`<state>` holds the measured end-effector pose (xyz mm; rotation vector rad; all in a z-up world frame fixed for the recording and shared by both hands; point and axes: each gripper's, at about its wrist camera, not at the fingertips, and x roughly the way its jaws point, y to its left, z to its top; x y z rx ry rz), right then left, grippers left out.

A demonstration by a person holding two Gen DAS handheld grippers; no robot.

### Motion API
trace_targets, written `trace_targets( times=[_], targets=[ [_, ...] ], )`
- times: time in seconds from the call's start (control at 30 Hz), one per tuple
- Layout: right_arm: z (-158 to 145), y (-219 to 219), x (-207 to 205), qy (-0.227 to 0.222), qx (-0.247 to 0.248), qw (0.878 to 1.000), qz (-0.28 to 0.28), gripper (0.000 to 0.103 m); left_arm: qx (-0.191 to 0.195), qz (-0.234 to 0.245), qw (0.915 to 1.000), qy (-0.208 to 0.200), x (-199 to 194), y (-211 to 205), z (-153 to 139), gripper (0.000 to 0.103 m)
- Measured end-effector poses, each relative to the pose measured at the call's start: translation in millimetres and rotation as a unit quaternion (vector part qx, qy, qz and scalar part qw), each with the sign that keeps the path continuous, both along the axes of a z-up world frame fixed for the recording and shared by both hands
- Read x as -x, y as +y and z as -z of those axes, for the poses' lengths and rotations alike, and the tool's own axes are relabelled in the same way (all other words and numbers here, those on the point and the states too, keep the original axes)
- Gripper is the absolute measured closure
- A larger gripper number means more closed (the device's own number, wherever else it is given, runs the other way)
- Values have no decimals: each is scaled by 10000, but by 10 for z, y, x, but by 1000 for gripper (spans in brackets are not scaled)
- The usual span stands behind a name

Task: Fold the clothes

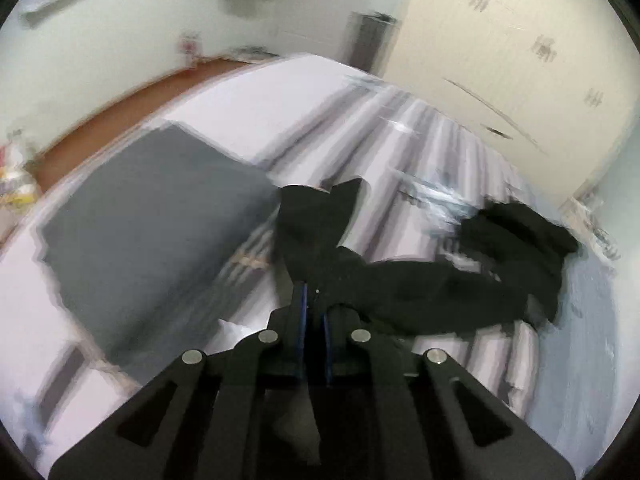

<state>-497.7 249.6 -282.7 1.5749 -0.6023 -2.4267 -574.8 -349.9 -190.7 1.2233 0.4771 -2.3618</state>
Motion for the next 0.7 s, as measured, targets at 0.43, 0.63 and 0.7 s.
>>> trace_targets(
  times=[0.43, 0.63, 0.7],
  targets=[
    [246, -1048, 630, 40, -103, 9967, -810, 48, -465, 1826, 9820, 90, 35, 874, 54, 30],
    [413, -1254, 1115, -151, -230, 9965, -787, 44, -376, 2343, 9667, -954, 341, 1263, 756, 30],
    [444, -1264, 1175, -150, -179, 9965, -802, 42, -256, 2497, 9591, -1306, 406, 1378, 984, 31]
  ],
)
